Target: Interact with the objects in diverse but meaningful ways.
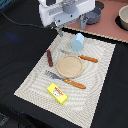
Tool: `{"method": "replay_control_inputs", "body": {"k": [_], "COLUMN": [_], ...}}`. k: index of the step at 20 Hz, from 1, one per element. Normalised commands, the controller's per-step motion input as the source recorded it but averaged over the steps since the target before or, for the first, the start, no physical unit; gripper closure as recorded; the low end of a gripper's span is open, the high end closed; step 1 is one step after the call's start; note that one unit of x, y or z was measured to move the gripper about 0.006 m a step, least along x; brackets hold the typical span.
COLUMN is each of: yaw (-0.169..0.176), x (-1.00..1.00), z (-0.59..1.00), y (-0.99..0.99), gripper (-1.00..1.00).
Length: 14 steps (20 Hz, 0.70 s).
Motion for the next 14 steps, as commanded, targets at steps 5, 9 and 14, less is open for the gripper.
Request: {"method": "replay_control_inputs", "body": {"k": [5, 9, 14], "yaw": [0.047, 0.082, 0.145], "x": [0.46, 0.41, 0.27], "z": [0.02, 0.00, 0.00], "y": [-0.72, -0.71, -0.59], "gripper": [-1.00, -1.00, -1.00]}}
